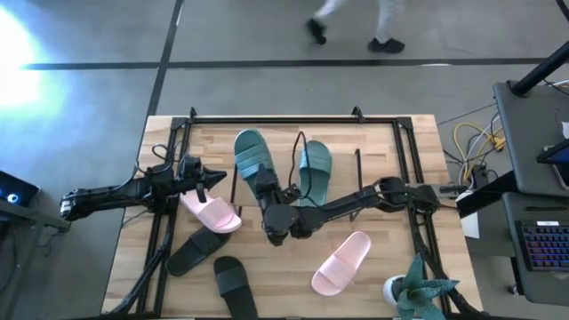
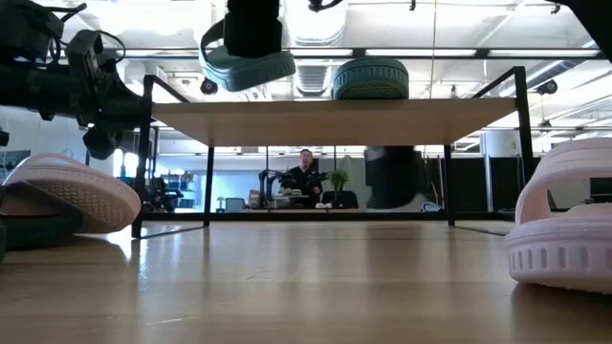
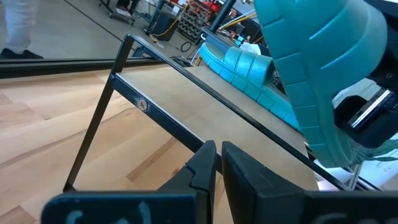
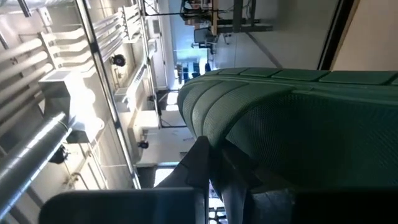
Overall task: Pick and place slides into the shelf
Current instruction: Put the green slipper on the shelf
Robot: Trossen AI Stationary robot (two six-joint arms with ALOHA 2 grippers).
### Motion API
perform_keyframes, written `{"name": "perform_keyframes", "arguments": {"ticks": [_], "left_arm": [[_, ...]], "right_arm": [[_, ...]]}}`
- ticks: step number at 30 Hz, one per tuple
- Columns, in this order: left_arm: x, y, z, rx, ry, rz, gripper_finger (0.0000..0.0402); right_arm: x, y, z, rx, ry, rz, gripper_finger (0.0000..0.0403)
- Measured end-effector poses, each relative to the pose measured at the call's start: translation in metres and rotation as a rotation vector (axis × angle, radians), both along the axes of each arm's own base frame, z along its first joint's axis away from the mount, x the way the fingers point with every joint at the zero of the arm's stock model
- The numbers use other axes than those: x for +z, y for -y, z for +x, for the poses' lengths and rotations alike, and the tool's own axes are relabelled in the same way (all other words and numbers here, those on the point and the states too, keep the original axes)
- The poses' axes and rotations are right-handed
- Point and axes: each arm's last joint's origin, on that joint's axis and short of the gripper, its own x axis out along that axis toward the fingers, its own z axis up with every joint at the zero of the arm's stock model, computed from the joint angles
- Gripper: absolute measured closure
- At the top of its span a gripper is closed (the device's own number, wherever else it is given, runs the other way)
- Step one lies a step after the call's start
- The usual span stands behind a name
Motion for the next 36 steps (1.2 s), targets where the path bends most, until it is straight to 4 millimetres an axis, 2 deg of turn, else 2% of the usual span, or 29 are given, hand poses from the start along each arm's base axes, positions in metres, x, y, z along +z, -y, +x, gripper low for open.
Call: {"name": "perform_keyframes", "arguments": {"ticks": [6,15,27,36], "left_arm": [[0.0,0.0,0.0,0.001,-0.001,0.0,0.0389],[0.0,0.0,0.0,0.001,-0.002,0.0,0.0389],[0.0,0.0,0.0,0.0,-0.001,0.0,0.0389],[0.0,0.0,0.0,0.001,-0.002,0.0,0.0389]], "right_arm": [[-0.011,0.004,-0.002,-0.005,-0.109,-0.031,0.039],[-0.001,0.012,-0.022,-0.011,-0.275,-0.076,0.039],[-0.025,0.006,-0.03,0.011,-0.156,-0.046,0.039],[-0.029,0.003,-0.031,0.051,-0.132,-0.044,0.039]]}}
